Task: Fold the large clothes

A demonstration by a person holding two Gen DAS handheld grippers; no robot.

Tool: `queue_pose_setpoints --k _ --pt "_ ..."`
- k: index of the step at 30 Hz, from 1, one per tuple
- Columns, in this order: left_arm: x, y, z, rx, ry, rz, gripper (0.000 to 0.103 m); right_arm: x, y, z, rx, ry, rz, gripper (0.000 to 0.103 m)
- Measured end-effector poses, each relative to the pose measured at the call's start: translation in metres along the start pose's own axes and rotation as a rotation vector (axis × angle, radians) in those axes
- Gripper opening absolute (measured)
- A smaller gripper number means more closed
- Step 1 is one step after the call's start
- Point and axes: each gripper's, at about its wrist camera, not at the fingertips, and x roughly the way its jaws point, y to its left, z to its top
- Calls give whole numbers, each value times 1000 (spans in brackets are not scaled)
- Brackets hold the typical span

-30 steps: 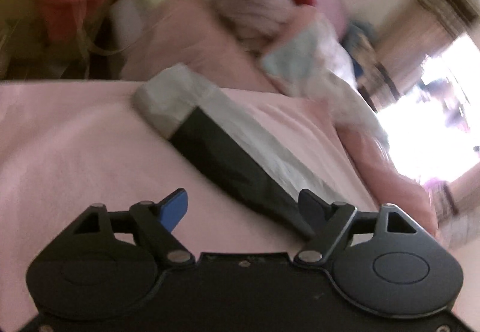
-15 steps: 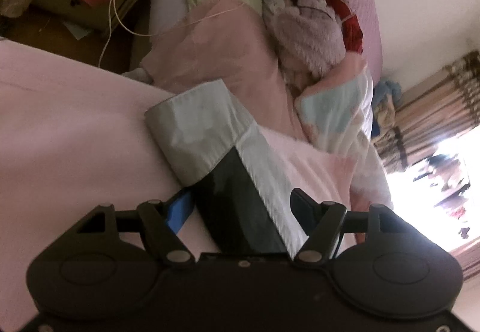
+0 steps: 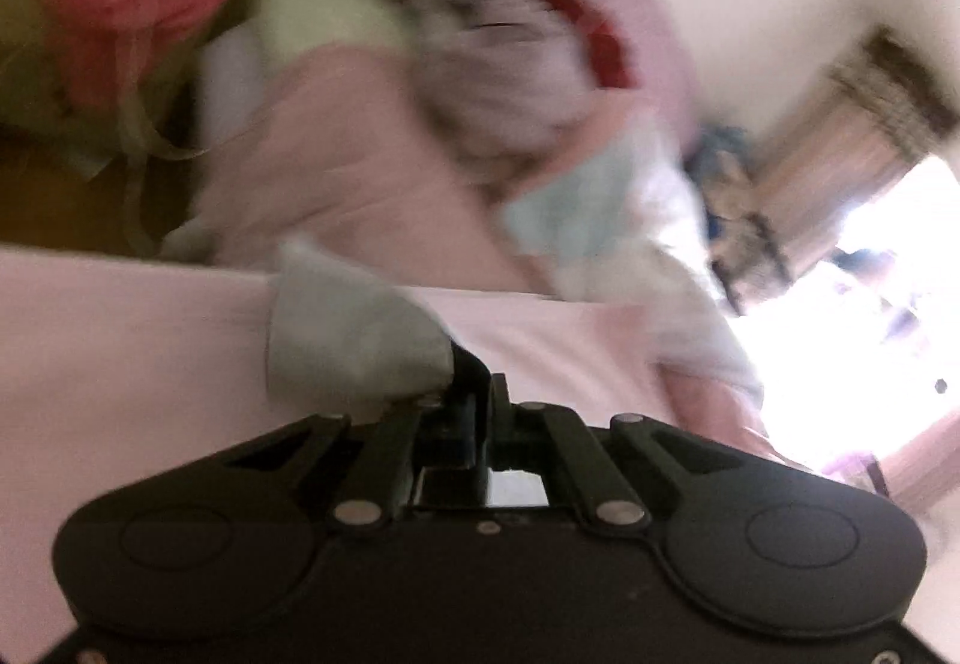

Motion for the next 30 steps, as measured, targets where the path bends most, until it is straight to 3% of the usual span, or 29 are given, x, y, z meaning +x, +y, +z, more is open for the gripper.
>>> queue_pose_setpoints --k 3,7,12,13,14,15,16,17,20,21,23,24,27,30 --pt "-18 -60 -17 107 22 -168 0 -4 -9 -2 20 -4 7 103" --pt "-40 -163 -69 276 107 -424 0 -8 -24 -5 45 -4 12 103" --pt "-58 -279 -178 436 313 -731 0 -14 -48 -5 84 -15 -20 103" --pt "-58 -300 -208 469 375 -782 3 -15 -53 -4 93 -19 -28 103" --pt "-57 -312 -232 488 428 -811 13 -16 -58 -3 102 -25 -33 103" --pt "-54 -324 -258 509 500 -821 24 -15 -64 -1 114 -29 -34 103" --pt "-49 -332 -276 527 564 -816 48 -14 -68 1 125 -35 -30 103" --pt "-47 -334 -288 531 591 -805 53 -11 -73 3 137 -43 -10 103" --pt "-41 -321 -289 556 556 -779 53 7 -87 11 187 -59 129 102" --pt "-38 -311 -281 560 529 -749 53 18 -91 14 215 -44 190 97" --pt "-30 -291 -257 579 464 -674 53 48 -92 20 275 26 299 77" --pt "-27 -278 -245 589 427 -630 53 63 -92 22 312 65 341 75" --pt "-16 -235 -211 631 307 -469 54 104 -79 23 394 161 475 74" --pt "-9 -200 -199 627 282 -361 56 126 -78 15 538 208 551 75"
